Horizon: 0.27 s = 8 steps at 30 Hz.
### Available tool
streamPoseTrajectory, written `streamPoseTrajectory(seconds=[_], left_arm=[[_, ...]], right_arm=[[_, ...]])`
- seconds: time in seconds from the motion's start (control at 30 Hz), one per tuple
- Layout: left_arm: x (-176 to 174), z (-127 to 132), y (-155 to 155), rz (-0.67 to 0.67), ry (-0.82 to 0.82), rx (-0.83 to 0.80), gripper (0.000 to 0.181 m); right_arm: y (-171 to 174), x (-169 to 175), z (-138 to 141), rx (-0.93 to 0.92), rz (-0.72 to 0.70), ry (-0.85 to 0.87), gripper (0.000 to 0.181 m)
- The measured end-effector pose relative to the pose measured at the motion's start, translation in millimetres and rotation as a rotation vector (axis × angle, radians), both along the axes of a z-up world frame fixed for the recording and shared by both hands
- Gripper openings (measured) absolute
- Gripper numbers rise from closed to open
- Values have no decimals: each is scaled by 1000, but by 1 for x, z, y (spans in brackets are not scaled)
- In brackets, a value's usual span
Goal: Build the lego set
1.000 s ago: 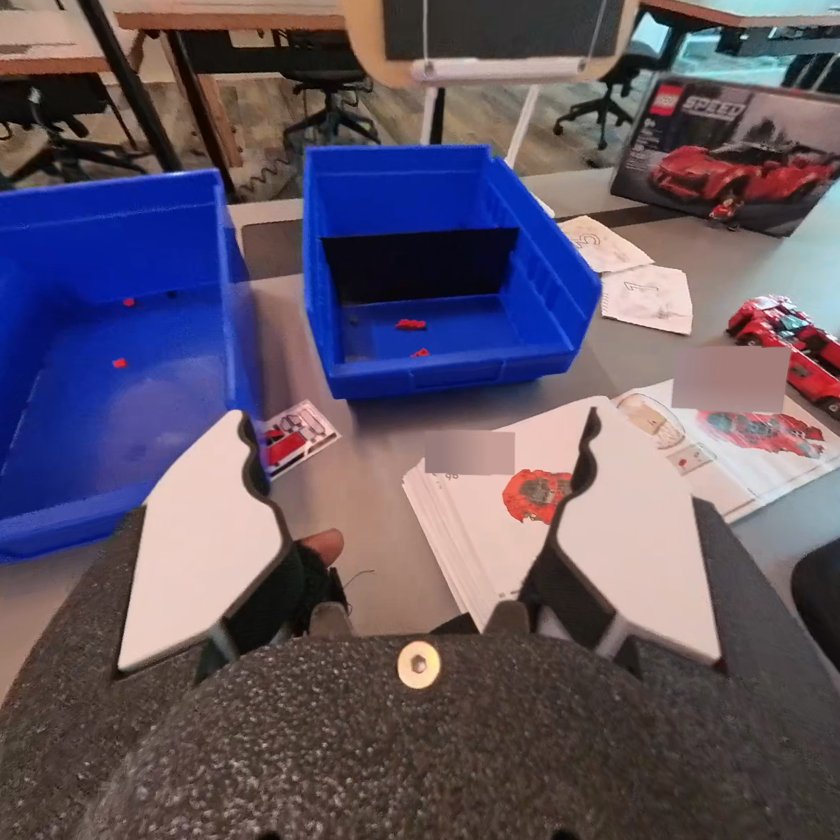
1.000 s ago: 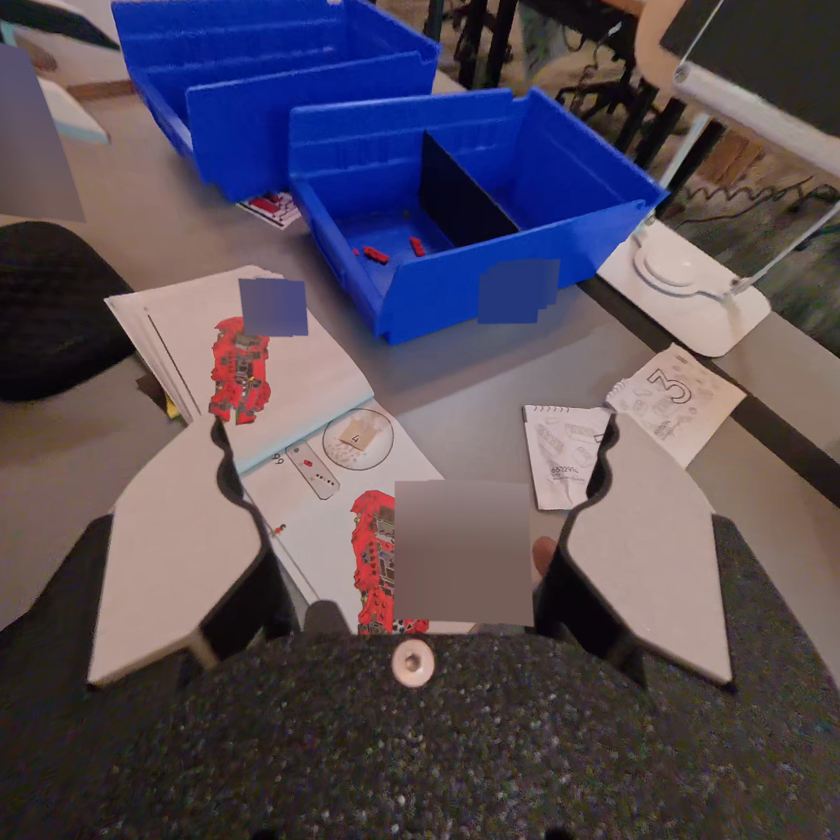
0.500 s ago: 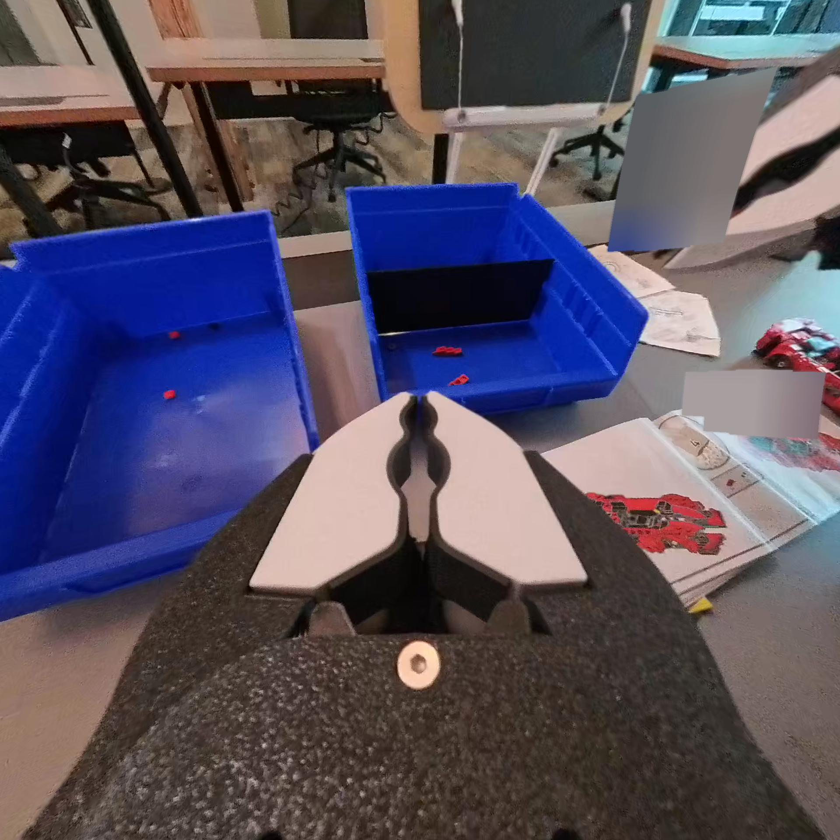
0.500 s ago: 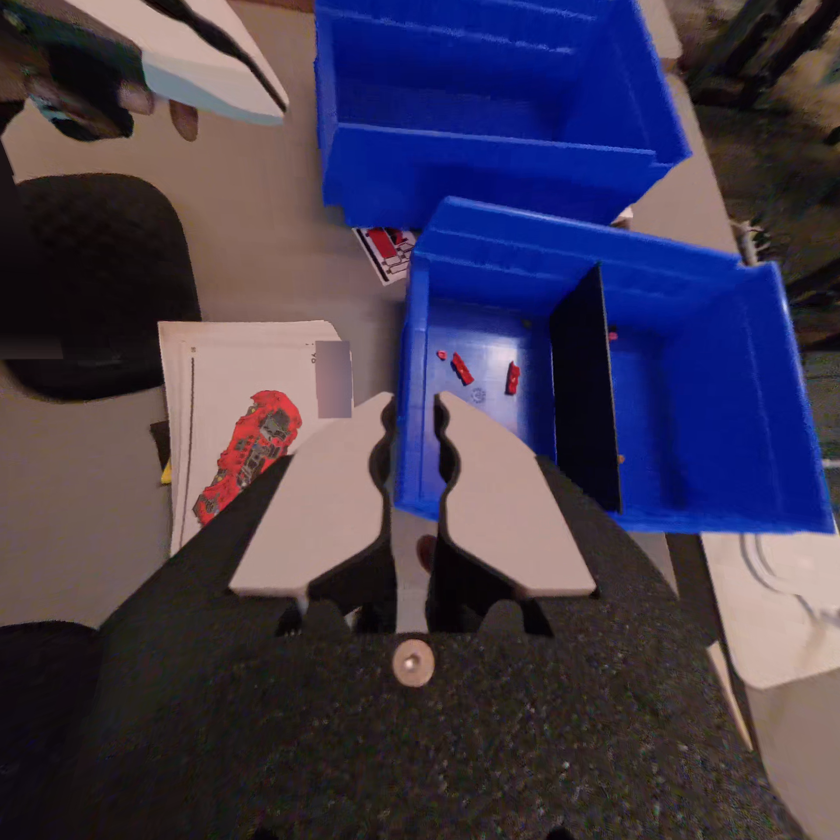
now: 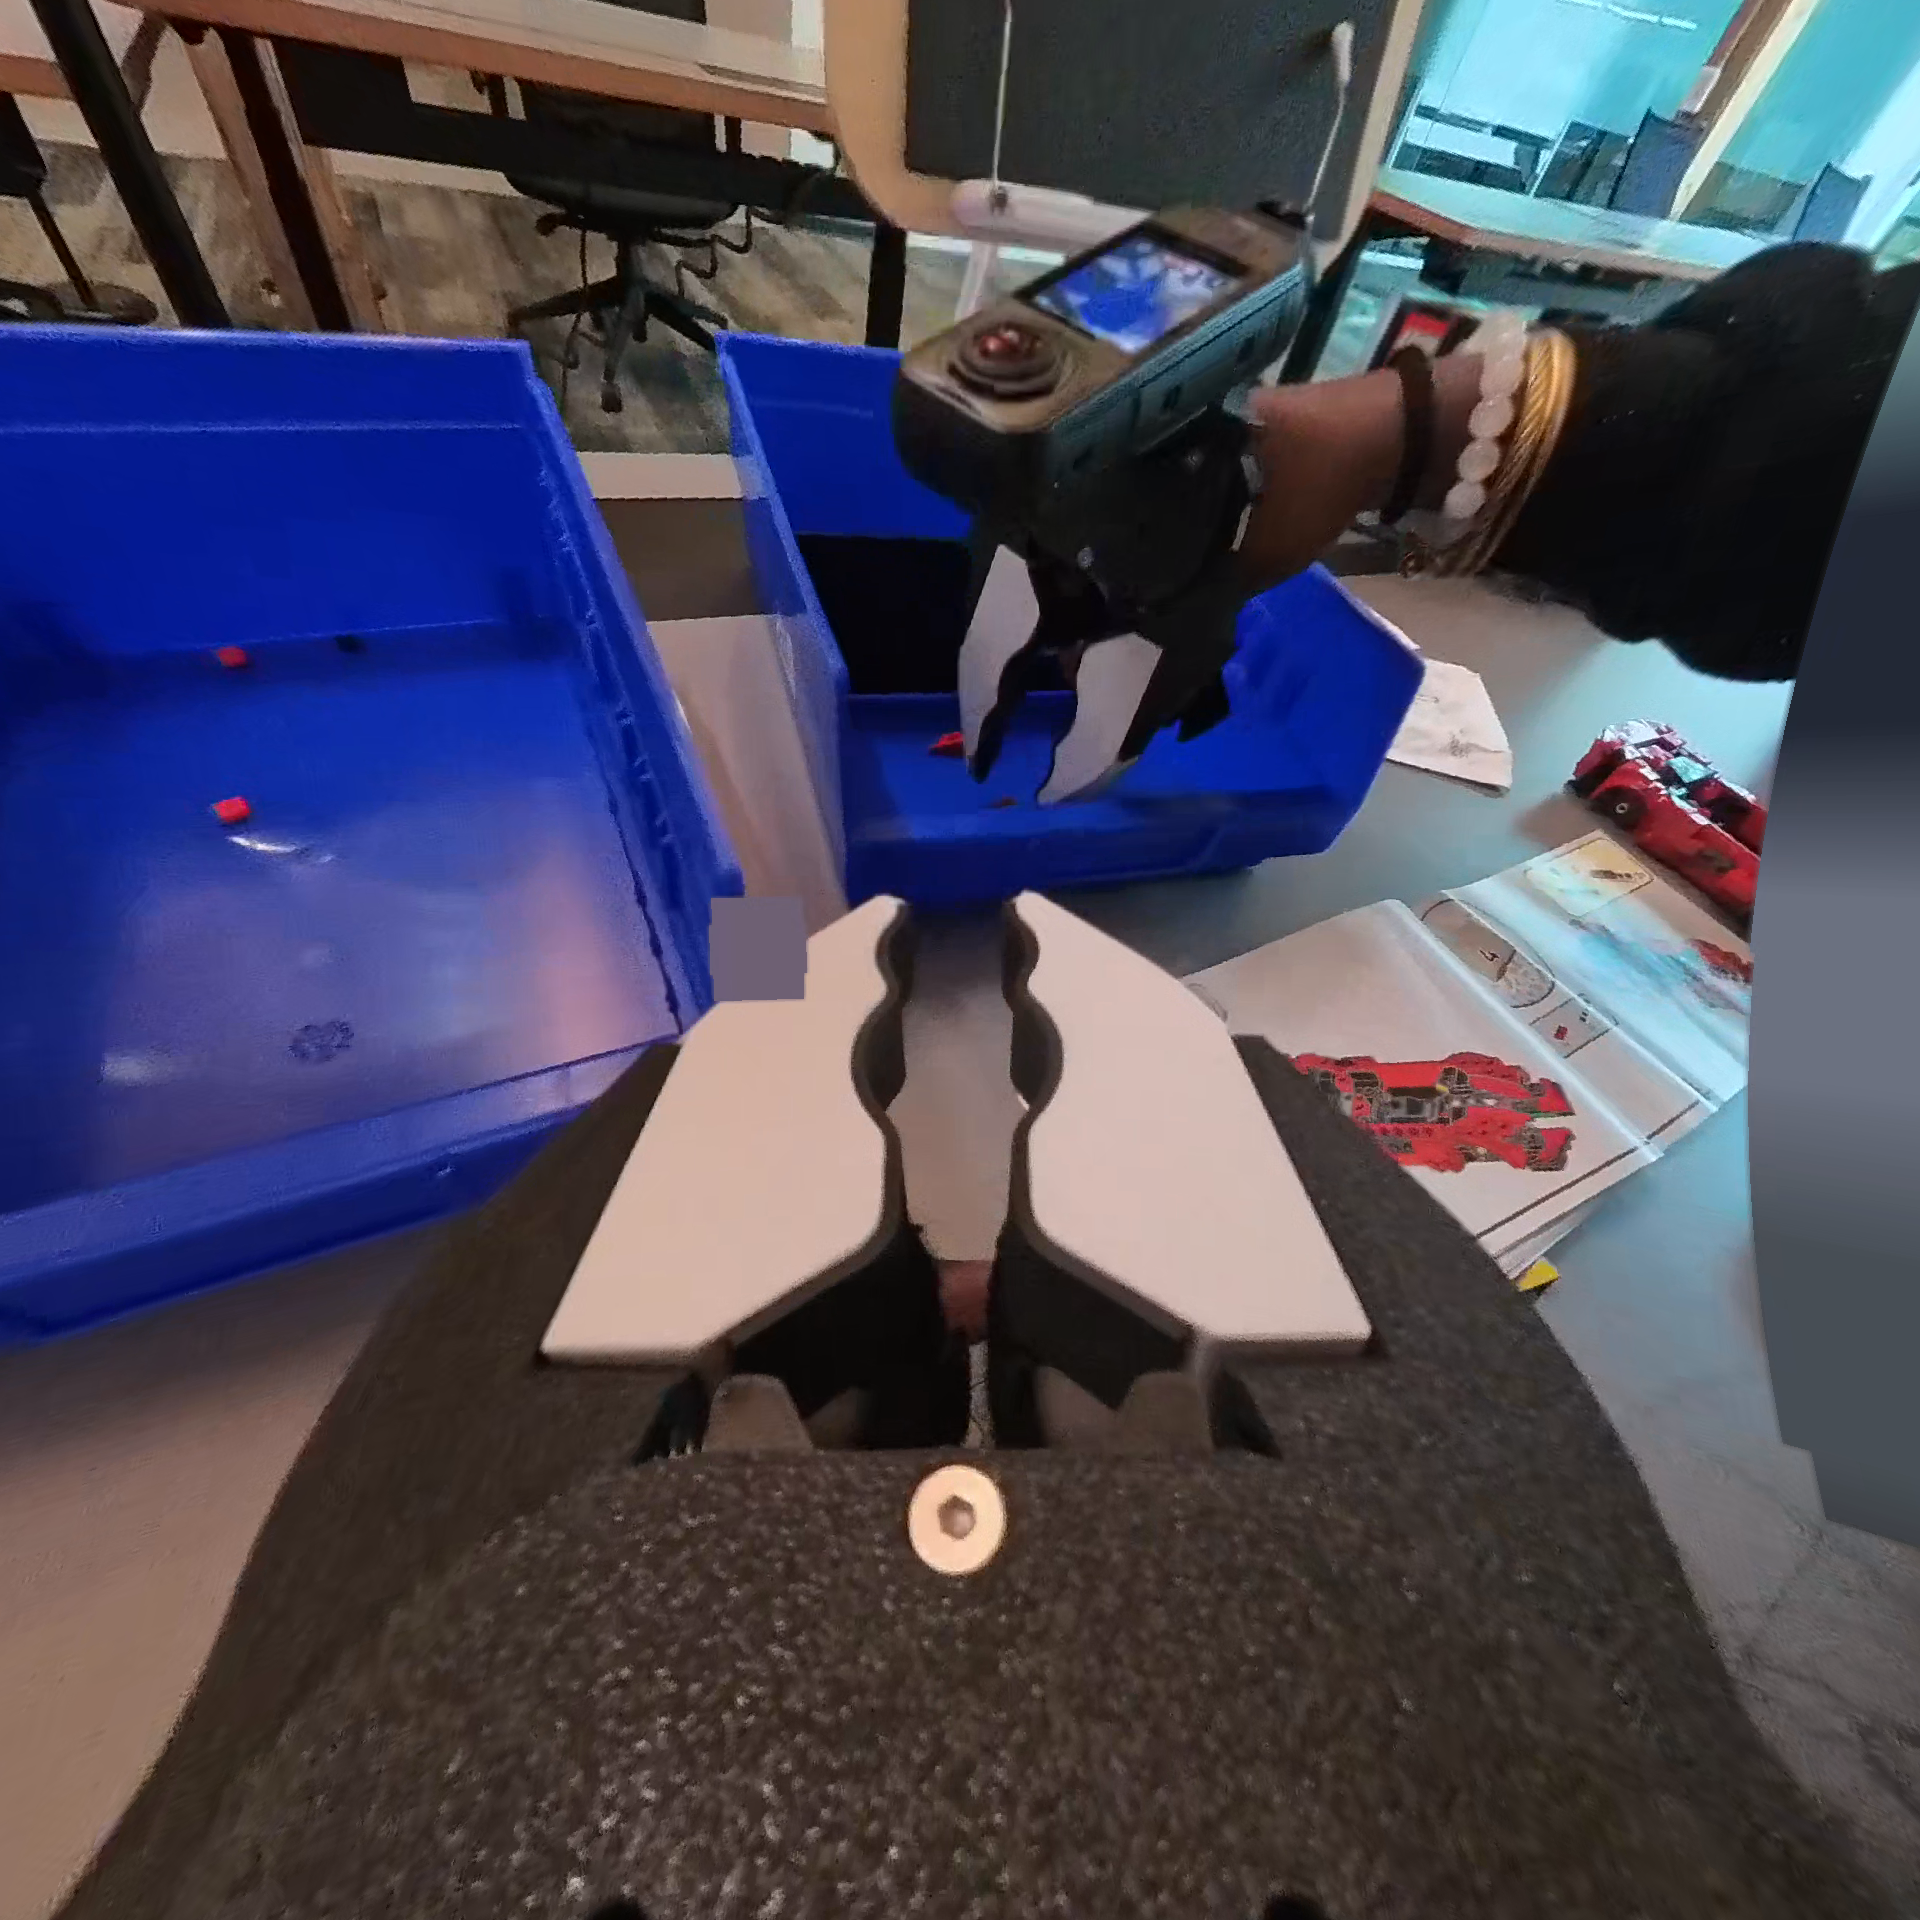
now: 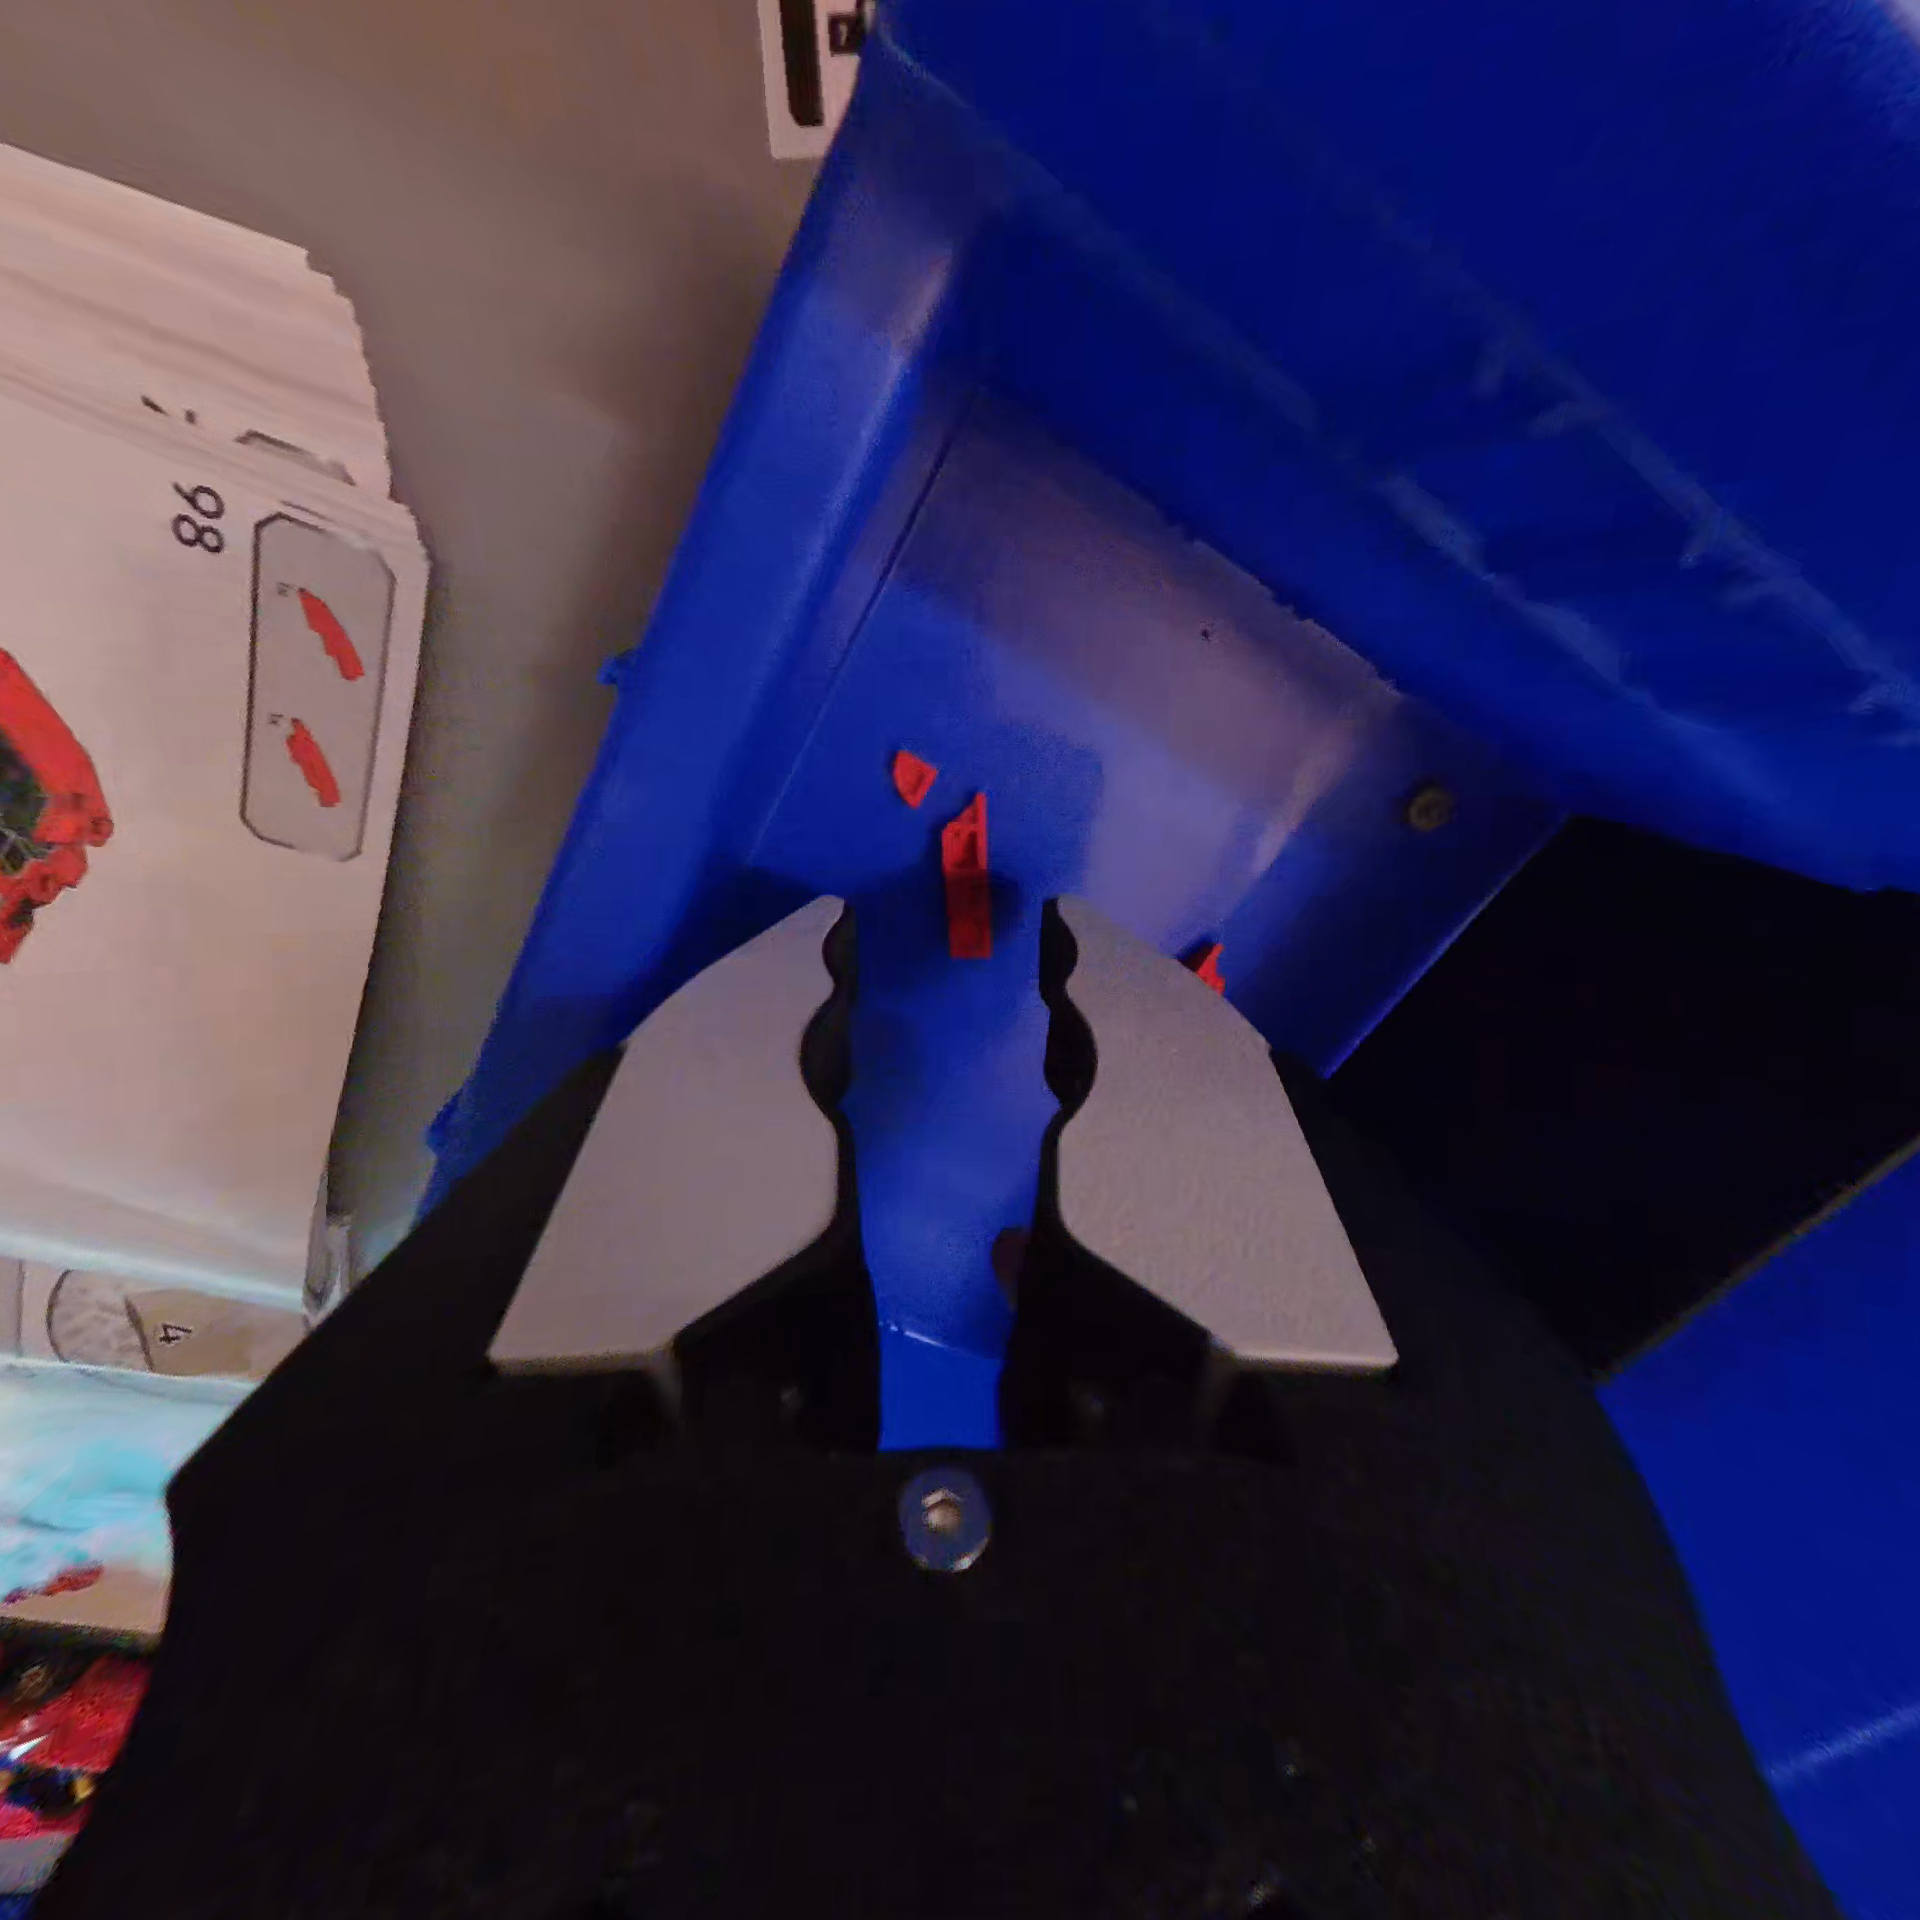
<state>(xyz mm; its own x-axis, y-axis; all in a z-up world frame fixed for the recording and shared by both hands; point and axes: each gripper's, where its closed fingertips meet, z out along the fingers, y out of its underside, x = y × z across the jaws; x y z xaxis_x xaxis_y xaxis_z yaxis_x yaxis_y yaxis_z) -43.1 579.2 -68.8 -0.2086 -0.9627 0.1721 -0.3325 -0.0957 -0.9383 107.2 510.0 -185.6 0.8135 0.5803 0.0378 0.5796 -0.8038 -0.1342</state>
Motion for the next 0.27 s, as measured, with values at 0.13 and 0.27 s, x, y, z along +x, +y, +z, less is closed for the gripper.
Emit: streamPoseTrajectory(seconds=[0.13, 0.27], left_arm=[[-1, -2, 3, 16, 10, 36, 17], [2, 11, -15, -77, -108, 118, 33]], right_arm=[[-2, 4, -11, -47, 14, -7, 9], [0, -4, 11, 27, -84, 74, 9]])
